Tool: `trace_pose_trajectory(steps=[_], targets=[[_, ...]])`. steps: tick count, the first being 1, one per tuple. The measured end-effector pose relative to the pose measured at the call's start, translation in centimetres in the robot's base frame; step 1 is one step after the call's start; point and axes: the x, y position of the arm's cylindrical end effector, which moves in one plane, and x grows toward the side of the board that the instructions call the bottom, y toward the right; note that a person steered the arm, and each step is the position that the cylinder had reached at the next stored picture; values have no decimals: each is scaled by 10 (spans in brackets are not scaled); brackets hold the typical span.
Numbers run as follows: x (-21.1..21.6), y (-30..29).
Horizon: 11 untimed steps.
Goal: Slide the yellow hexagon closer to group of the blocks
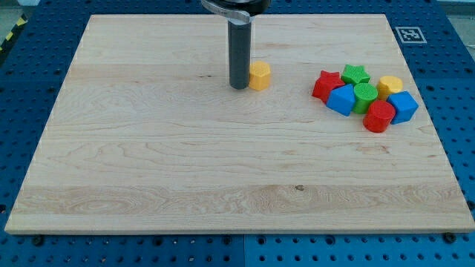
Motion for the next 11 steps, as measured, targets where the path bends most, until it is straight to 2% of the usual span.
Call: trace_pose_trajectory(steps=[1, 2, 4, 5, 6, 8, 11], targets=[[-2, -17], [-22, -19], [-26, 21], [-20, 40], [2, 40], [3, 66], [32, 61]])
